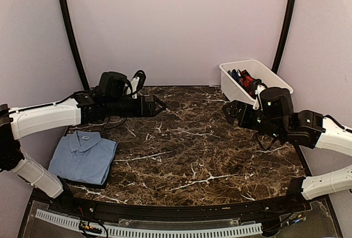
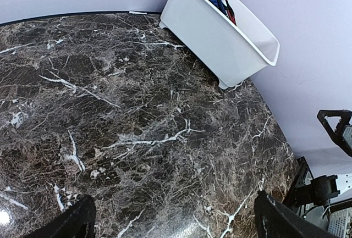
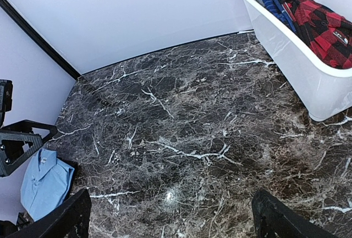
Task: Fold and stack the long sleeve shirts
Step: Reset both arms
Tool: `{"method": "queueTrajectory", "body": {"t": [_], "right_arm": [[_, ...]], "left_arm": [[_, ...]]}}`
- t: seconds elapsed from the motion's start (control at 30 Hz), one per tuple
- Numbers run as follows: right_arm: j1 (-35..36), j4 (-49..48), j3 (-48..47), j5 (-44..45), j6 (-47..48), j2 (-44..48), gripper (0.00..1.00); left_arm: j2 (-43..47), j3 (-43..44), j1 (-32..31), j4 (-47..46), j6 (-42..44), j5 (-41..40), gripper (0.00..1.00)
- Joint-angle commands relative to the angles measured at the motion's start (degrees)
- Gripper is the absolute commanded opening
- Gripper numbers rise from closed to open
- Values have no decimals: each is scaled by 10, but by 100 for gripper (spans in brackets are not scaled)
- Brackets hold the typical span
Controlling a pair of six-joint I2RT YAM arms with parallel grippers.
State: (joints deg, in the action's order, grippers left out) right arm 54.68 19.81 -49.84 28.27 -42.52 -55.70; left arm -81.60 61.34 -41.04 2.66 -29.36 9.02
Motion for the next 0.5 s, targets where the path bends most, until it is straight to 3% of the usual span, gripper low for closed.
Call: {"method": "queueTrajectory", "body": {"t": [0.0,0.47], "right_arm": [[-4,-10,-3,-1,0,0,99],[-4,-12,0,-3,0,-1,98]], "left_arm": [[21,-8,-2,-12,-4,3,99],[17,-5,-2,-14,-6,9,99]]}}
